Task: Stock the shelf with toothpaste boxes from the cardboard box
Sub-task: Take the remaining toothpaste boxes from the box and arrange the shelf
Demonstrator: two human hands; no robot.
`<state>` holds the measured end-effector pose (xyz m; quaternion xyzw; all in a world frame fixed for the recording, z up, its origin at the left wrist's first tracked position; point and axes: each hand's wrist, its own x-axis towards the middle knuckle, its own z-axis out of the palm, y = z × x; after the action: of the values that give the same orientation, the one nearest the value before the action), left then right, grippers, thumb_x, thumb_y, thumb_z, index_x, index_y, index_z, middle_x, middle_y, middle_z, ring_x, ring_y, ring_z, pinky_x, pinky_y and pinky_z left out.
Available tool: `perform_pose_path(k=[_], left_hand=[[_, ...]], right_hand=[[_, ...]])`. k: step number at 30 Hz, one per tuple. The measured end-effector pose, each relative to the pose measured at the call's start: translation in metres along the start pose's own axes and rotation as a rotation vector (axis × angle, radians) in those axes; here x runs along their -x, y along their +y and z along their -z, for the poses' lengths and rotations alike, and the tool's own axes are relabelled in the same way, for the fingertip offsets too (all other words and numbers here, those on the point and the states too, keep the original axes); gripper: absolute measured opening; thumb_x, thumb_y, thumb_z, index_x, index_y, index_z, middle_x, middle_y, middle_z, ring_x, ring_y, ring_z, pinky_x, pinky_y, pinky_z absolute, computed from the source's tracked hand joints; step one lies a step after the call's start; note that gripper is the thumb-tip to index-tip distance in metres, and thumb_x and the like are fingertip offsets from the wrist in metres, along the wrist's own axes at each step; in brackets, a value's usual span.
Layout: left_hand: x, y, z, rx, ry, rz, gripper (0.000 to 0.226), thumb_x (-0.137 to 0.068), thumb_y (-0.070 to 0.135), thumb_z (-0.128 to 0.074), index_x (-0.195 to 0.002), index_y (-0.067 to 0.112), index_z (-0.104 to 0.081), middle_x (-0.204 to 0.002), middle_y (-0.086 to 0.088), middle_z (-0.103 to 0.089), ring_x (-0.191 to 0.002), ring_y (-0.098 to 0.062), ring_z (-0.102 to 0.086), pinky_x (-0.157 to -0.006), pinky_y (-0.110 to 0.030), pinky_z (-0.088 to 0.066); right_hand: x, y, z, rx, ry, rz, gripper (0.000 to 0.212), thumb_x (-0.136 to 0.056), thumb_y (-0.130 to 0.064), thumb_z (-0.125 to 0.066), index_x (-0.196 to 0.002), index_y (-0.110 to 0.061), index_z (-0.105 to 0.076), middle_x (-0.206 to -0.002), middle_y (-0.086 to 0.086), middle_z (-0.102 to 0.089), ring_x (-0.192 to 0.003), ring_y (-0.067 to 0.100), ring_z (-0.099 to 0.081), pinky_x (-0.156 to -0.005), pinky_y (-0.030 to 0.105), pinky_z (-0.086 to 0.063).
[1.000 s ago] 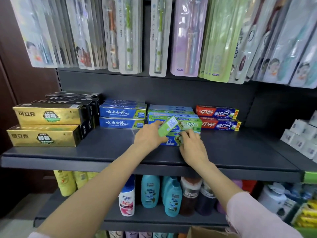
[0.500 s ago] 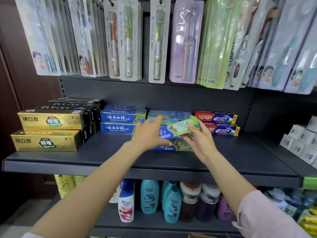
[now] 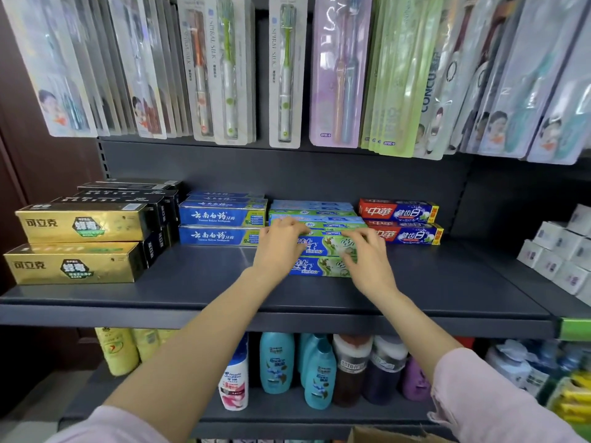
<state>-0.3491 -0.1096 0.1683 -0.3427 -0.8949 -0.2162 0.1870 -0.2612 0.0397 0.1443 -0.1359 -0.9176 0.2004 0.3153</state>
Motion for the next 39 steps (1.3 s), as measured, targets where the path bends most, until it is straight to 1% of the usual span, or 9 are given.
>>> perform_pose_path(k=[5, 8, 14, 17, 20, 23, 27, 32, 39], left_hand=[[0.013, 0.011, -0.006, -0.076, 0.099, 0.011, 0.041, -0.091, 0.009, -0.053, -0.130, 0.021, -0.051, -0.133, 0.001, -0.045, -0.127, -0.020, -0.037, -0.107, -0.038, -0.025], [0.031, 0.032, -0.012, -0.048, 0.219, -0.094, 0.034, -0.087, 0.011, -0.056, -0.120, 0.018, -0.058, -0.121, -0.001, -0.055, -0.115, -0.024, -0.047, -0.094, -0.036, -0.033], [0.082, 0.097, -0.058, 0.093, -0.050, -0.236, 0.024, -0.086, 0.021, -0.056, -0.110, 0.020, -0.061, -0.110, -0.003, -0.058, -0.107, -0.026, -0.049, -0.084, -0.039, -0.043], [0.108, 0.133, -0.081, 0.070, 0.073, -0.215, 0.020, -0.080, 0.027, -0.049, -0.088, 0.022, -0.066, -0.093, 0.001, -0.060, -0.091, -0.023, -0.051, -0.071, -0.034, -0.042], [0.131, 0.161, -0.104, 0.115, 0.113, -0.206, 0.018, -0.076, 0.022, -0.053, -0.088, 0.017, -0.066, -0.089, -0.002, -0.061, -0.087, -0.024, -0.053, -0.070, -0.035, -0.044], [0.158, 0.201, -0.132, 0.177, -0.142, -0.172, 0.021, -0.082, 0.017, -0.058, -0.101, 0.011, -0.063, -0.097, -0.010, -0.059, -0.096, -0.032, -0.057, -0.078, -0.041, -0.046], [0.197, 0.245, -0.179, 0.196, -0.454, -0.010, 0.026, -0.085, 0.021, -0.057, -0.111, 0.014, -0.059, -0.112, -0.008, -0.060, -0.109, -0.028, -0.057, -0.088, -0.040, -0.047], [0.238, 0.276, -0.239, 0.238, -0.757, 0.164, 0.023, -0.086, 0.019, -0.059, -0.108, 0.015, -0.061, -0.109, -0.005, -0.066, -0.105, -0.025, -0.061, -0.090, -0.038, -0.050], [0.269, 0.274, -0.316, 0.009, -1.070, 0.126, 0.044, -0.090, 0.025, -0.060, -0.130, 0.012, -0.049, -0.134, -0.011, -0.049, -0.124, -0.028, -0.047, -0.104, -0.035, -0.039]], right_hand=[[0.008, 0.008, 0.008, -0.056, -0.065, 0.074, 0.052, -0.092, -0.010, -0.054, -0.141, -0.018, -0.040, -0.144, -0.003, -0.034, -0.134, 0.015, -0.030, -0.103, 0.024, -0.031], [0.025, 0.012, 0.021, -0.197, 0.037, 0.044, 0.043, -0.091, -0.008, -0.054, -0.133, -0.016, -0.049, -0.136, -0.002, -0.044, -0.128, 0.014, -0.039, -0.097, 0.017, -0.028], [0.089, 0.051, 0.055, -0.219, -0.006, -0.024, 0.026, -0.090, -0.004, -0.052, -0.113, -0.012, -0.063, -0.104, 0.002, -0.054, -0.090, 0.010, -0.052, -0.081, 0.016, -0.036], [0.126, 0.091, 0.070, -0.182, -0.075, -0.103, 0.023, -0.089, -0.003, -0.053, -0.107, -0.011, -0.065, -0.100, 0.007, -0.059, -0.085, 0.015, -0.056, -0.078, 0.016, -0.038], [0.160, 0.129, 0.083, -0.135, -0.149, -0.171, 0.022, -0.089, -0.004, -0.053, -0.106, -0.010, -0.066, -0.100, 0.011, -0.060, -0.091, 0.023, -0.059, -0.084, 0.028, -0.043], [0.191, 0.166, 0.096, -0.114, -0.264, -0.187, 0.021, -0.090, -0.006, -0.053, -0.106, -0.009, -0.066, -0.102, 0.012, -0.061, -0.094, 0.025, -0.059, -0.085, 0.029, -0.042], [0.233, 0.214, 0.101, -0.051, -0.472, -0.247, 0.022, -0.089, -0.009, -0.053, -0.105, -0.009, -0.067, -0.106, 0.014, -0.067, -0.100, 0.028, -0.062, -0.083, 0.031, -0.042], [0.285, 0.278, 0.090, 0.064, -0.805, -0.392, 0.030, -0.091, -0.016, -0.054, -0.119, -0.011, -0.061, -0.123, 0.012, -0.063, -0.116, 0.028, -0.057, -0.095, 0.031, -0.042], [0.335, 0.335, 0.040, 0.184, -1.023, -0.407, 0.050, -0.091, -0.021, -0.056, -0.137, -0.011, -0.041, -0.136, 0.015, -0.044, -0.126, 0.033, -0.042, -0.104, 0.039, -0.037]])
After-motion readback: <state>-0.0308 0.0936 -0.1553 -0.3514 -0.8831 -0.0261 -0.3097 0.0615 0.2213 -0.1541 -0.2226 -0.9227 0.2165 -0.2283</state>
